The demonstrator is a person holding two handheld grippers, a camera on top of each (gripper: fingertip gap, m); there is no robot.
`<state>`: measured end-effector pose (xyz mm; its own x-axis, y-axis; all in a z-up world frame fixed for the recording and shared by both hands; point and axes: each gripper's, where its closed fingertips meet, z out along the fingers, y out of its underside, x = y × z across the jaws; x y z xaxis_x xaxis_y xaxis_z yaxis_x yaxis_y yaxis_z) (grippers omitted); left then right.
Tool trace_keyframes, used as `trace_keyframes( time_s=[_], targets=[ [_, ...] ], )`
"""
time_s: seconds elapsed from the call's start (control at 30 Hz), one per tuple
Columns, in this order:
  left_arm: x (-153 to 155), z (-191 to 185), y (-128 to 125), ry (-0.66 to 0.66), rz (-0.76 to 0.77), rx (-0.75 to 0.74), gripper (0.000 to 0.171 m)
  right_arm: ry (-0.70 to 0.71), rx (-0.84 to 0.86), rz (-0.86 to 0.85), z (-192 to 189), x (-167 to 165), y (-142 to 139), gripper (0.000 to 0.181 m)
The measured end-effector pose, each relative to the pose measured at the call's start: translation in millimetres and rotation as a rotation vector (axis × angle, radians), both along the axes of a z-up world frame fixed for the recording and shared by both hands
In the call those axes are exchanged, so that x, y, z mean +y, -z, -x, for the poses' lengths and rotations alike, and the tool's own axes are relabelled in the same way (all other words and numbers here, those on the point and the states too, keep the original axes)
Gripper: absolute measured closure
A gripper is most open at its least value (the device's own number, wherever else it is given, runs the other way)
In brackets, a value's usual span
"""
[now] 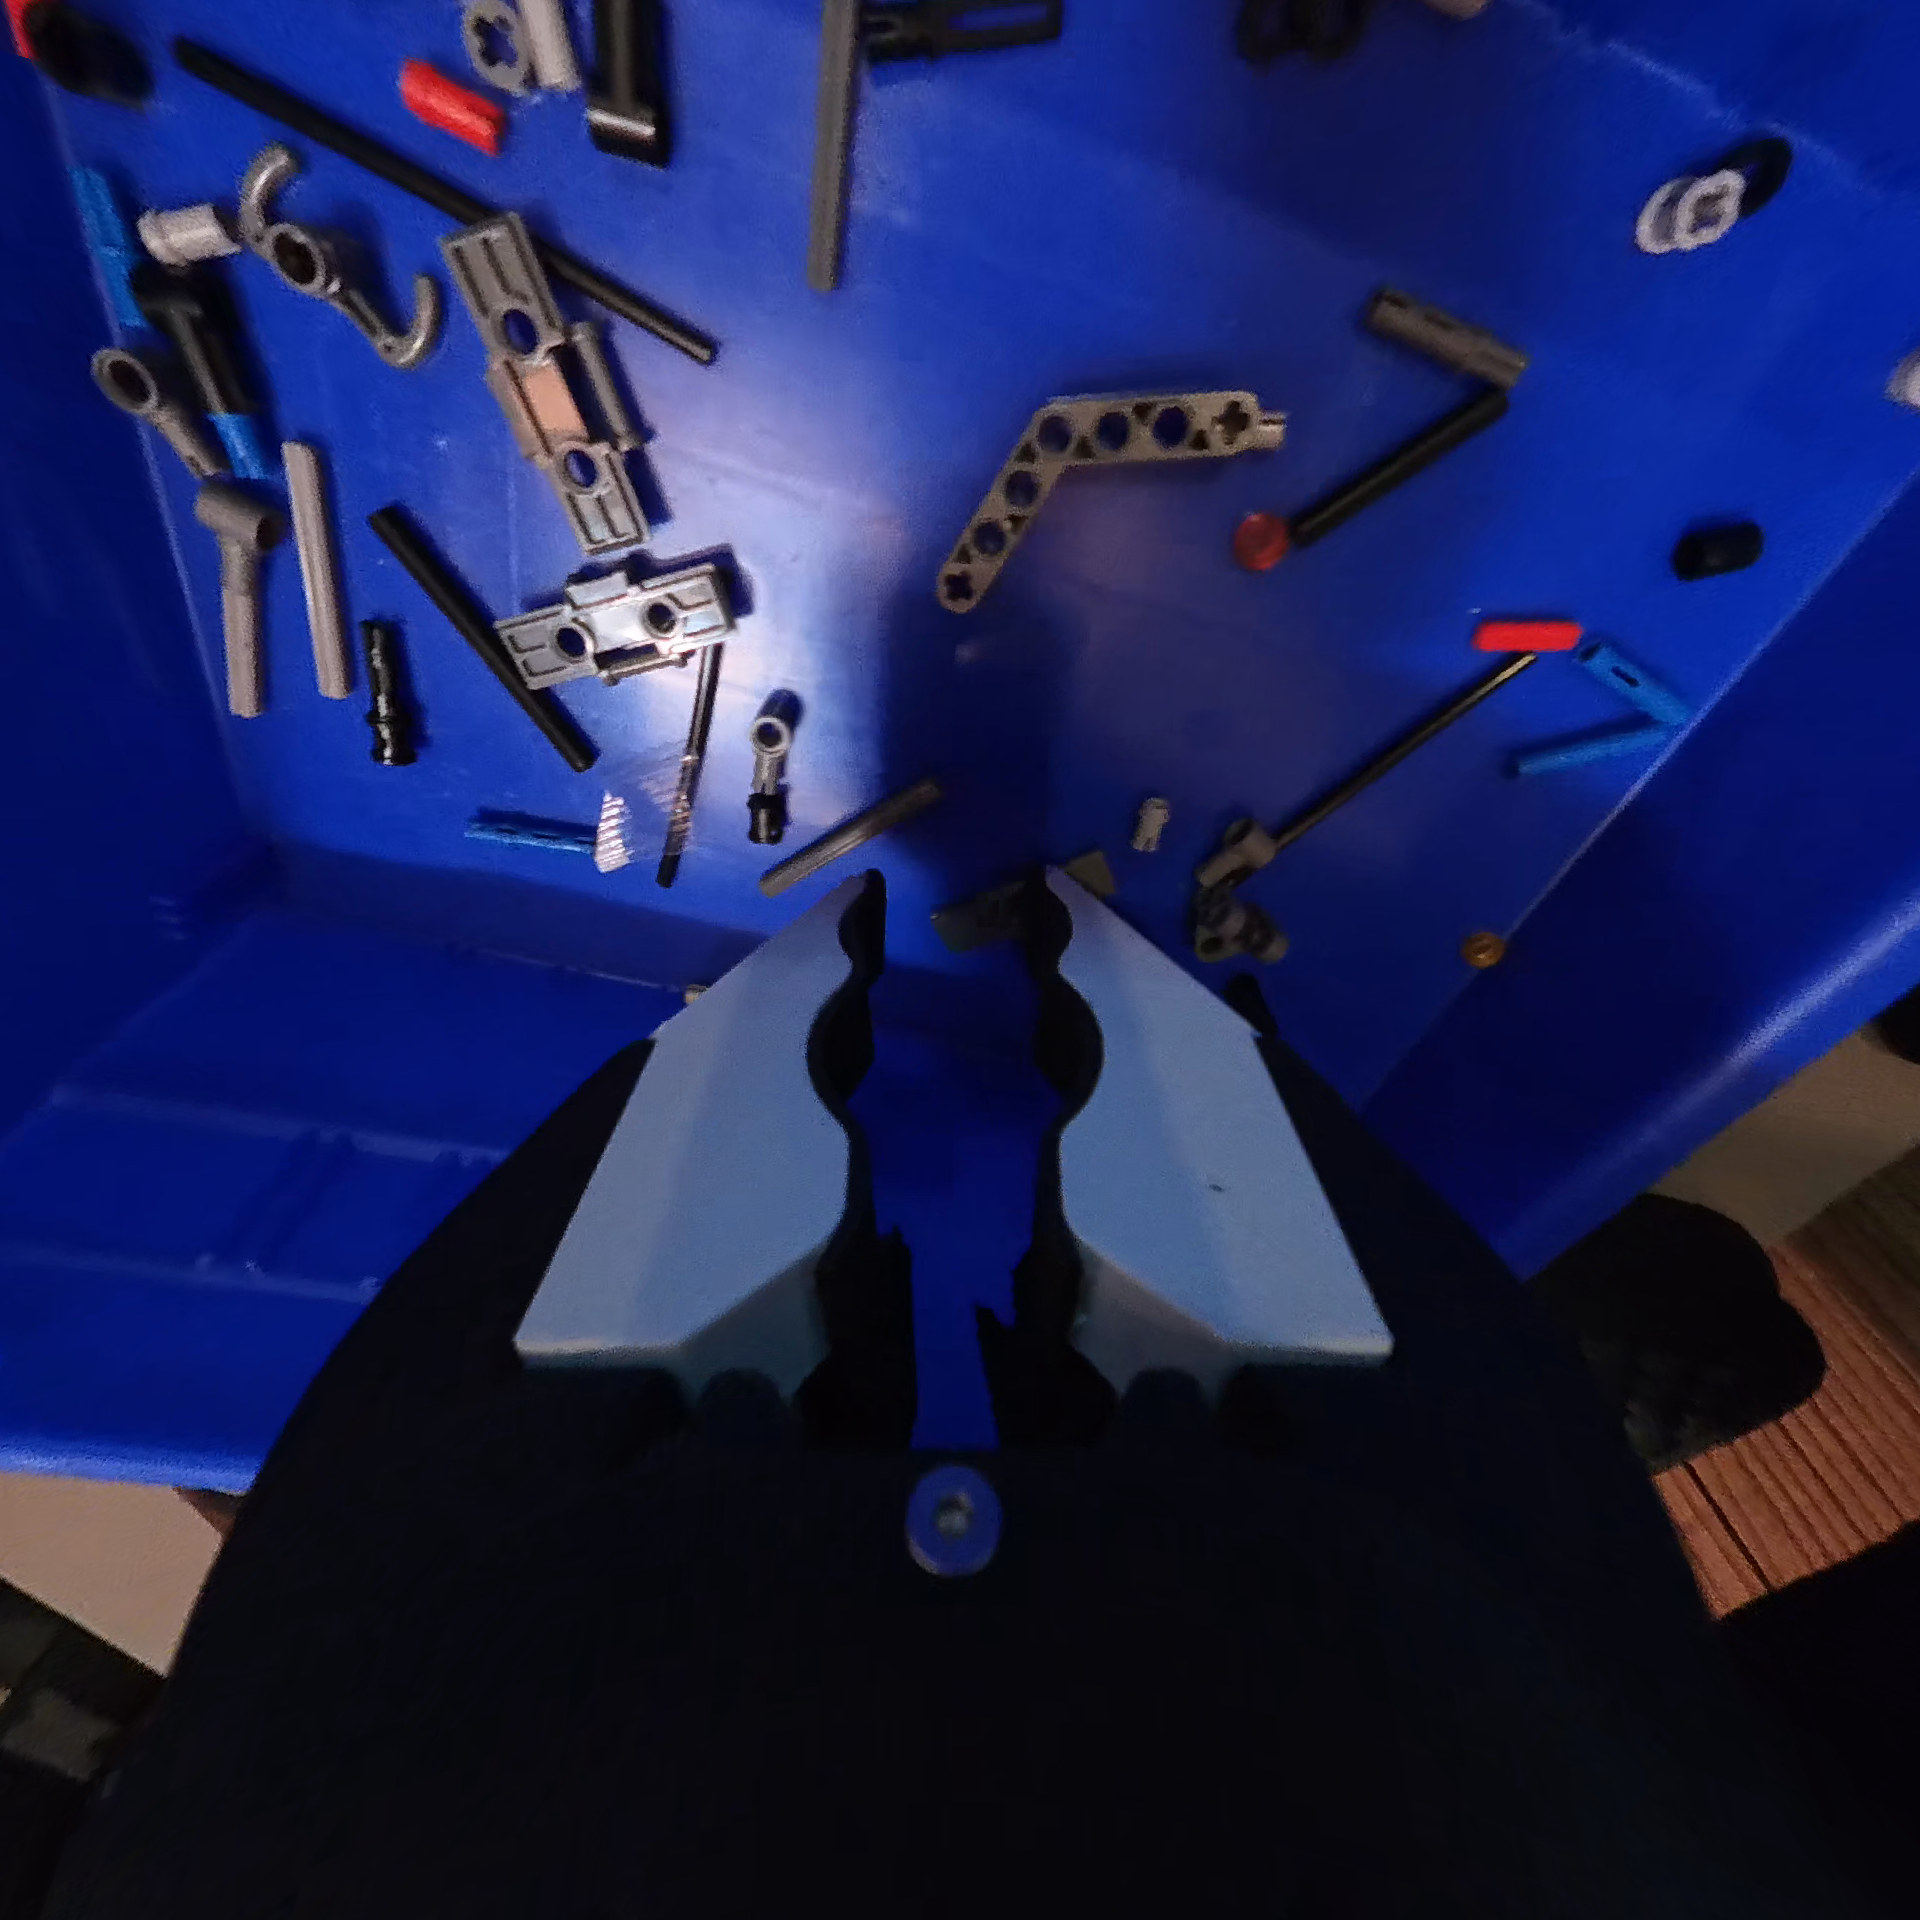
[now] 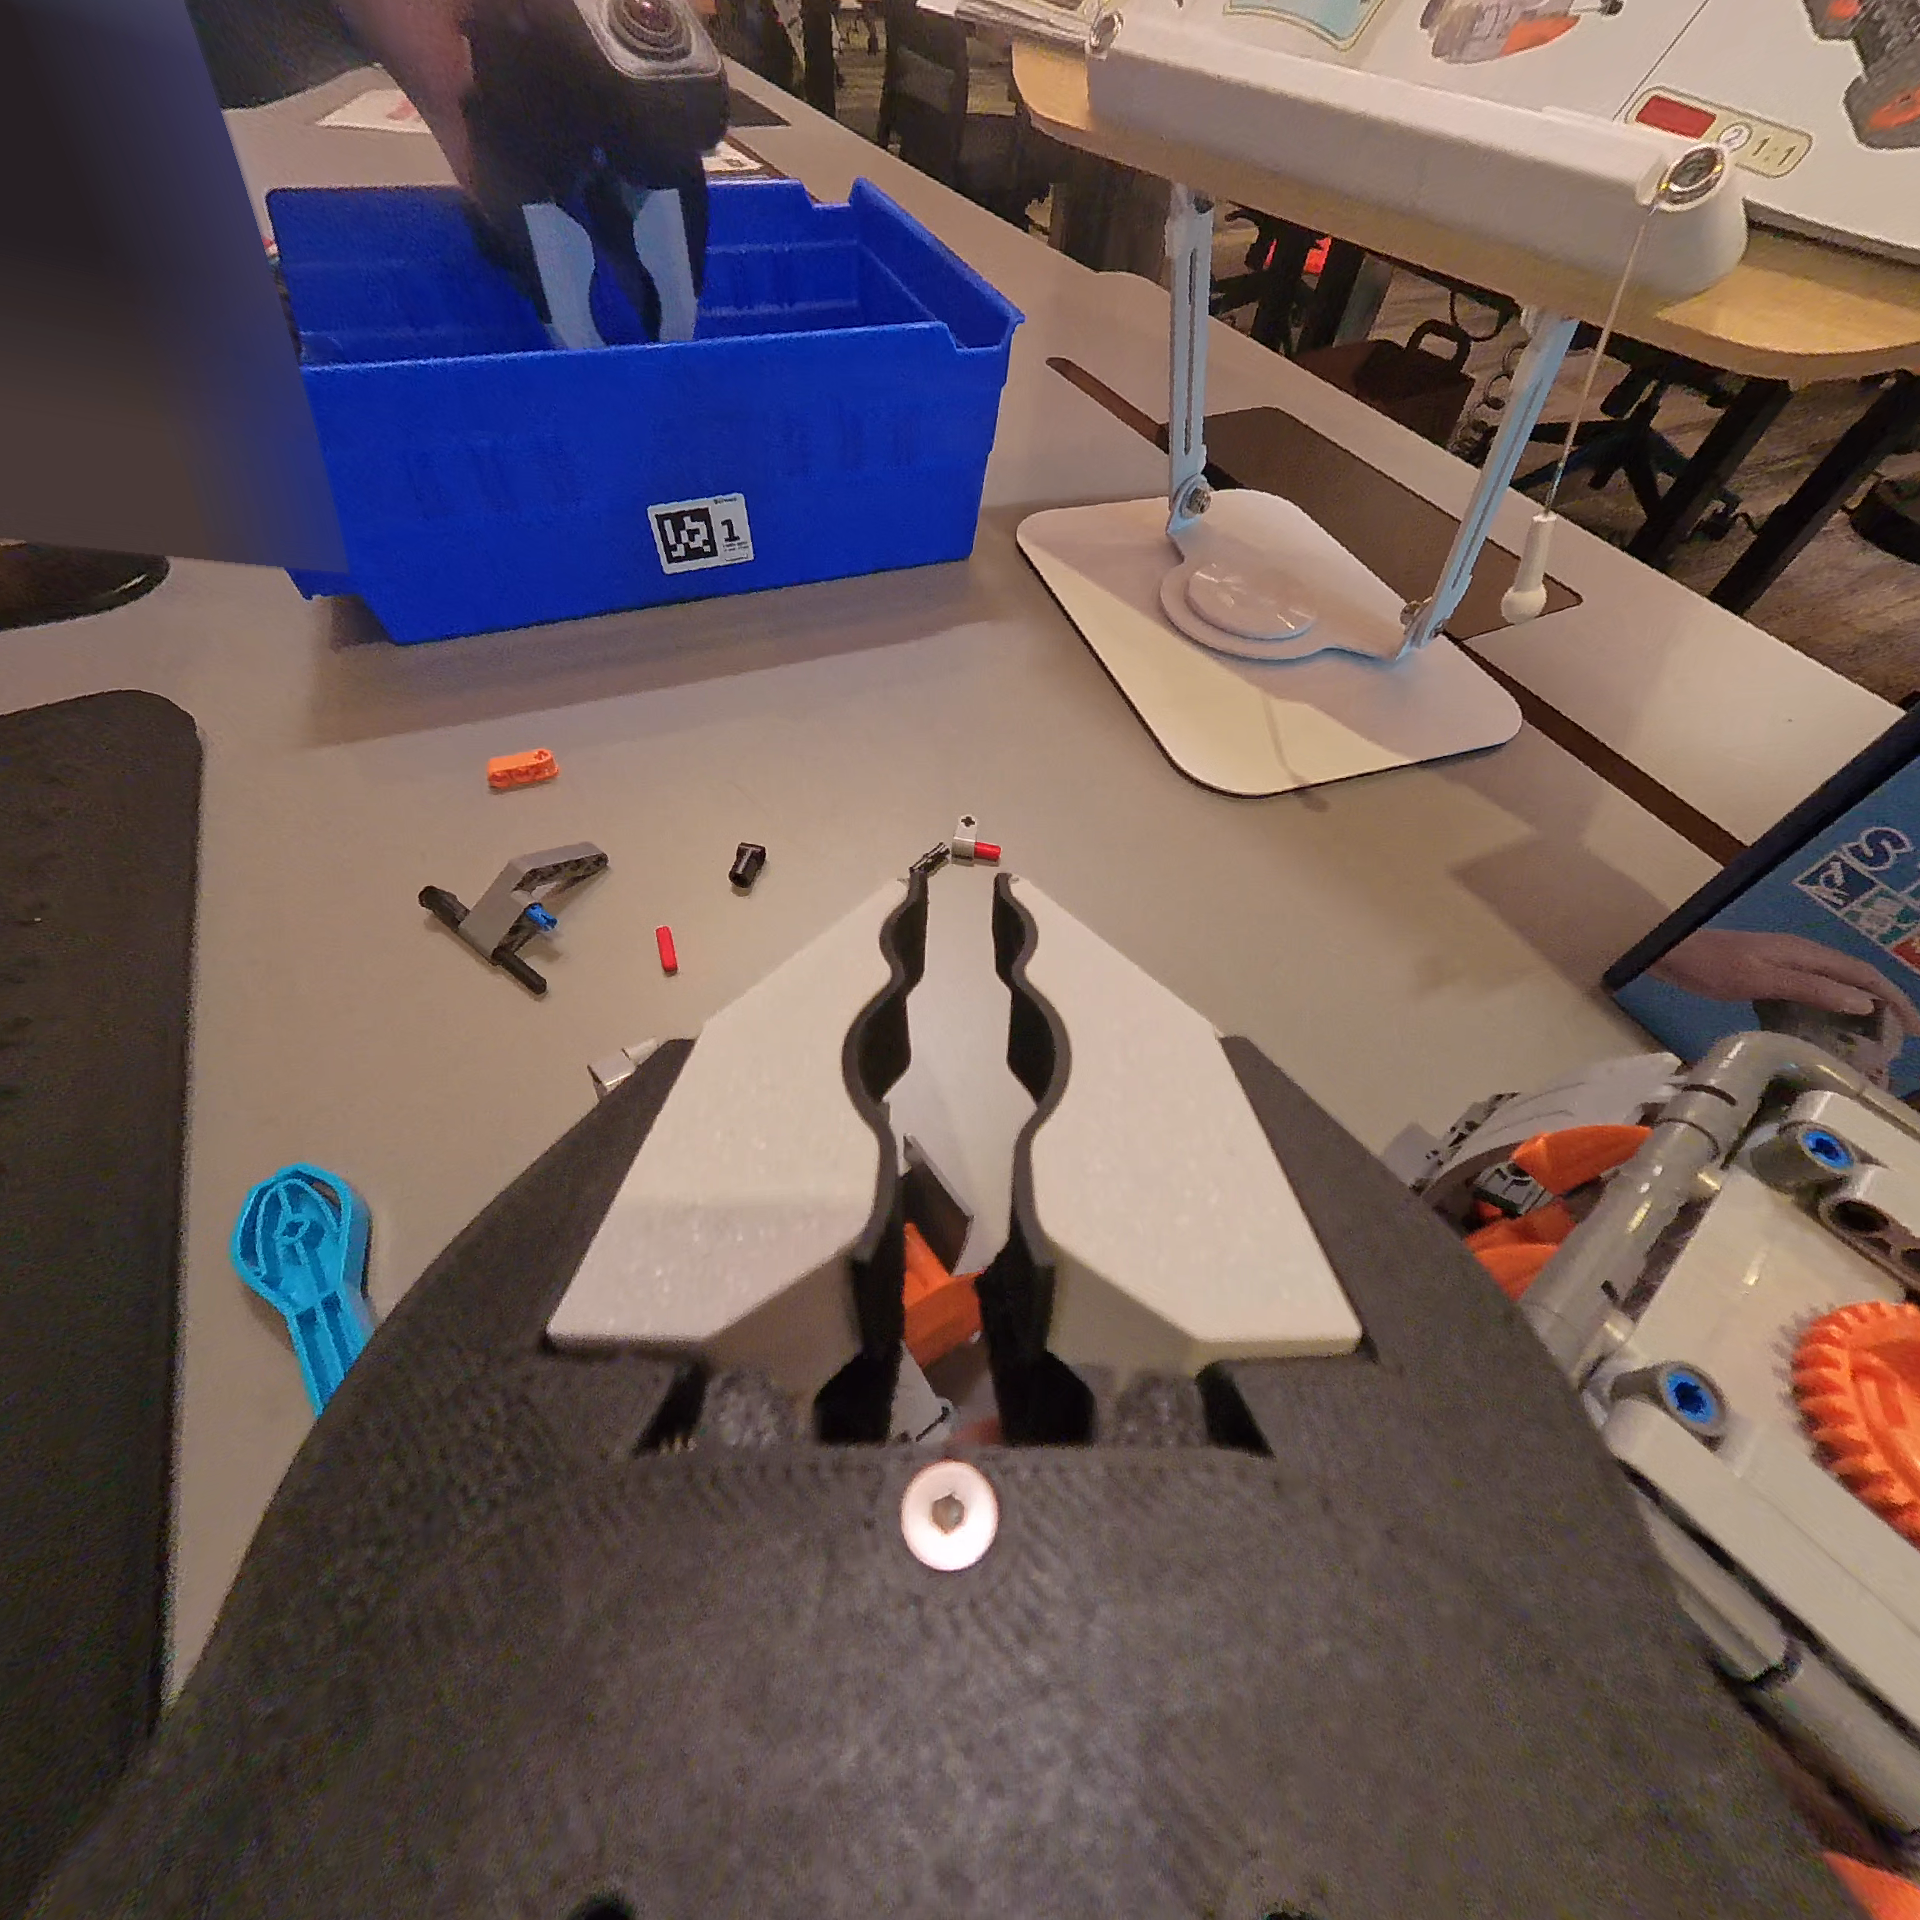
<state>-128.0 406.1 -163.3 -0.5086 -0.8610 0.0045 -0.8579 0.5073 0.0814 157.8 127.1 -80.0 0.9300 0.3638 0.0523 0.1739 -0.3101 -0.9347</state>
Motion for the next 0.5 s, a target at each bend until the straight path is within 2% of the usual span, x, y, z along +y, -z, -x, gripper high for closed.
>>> trace_keyframes(
  time_s=[0.27, 0.4, 0.5],
  targets=[
    [-13, 1, -13, 0.043, 0.033, -0.028, 0.145, 0.007, -0.001, 0.004, -2, 0, 2, 0.171],
    [-35, -8, -21, 0.085, 0.113, -0.087, 0.143, 0.012, -0.003, 0.002, -4, 0, 2, 0.171],
    [-43, -20, -23, 0.134, 0.091, -0.135, 0.141, 0.018, -0.002, -0.001, -6, 0, 2, 0.171]
  ],
)
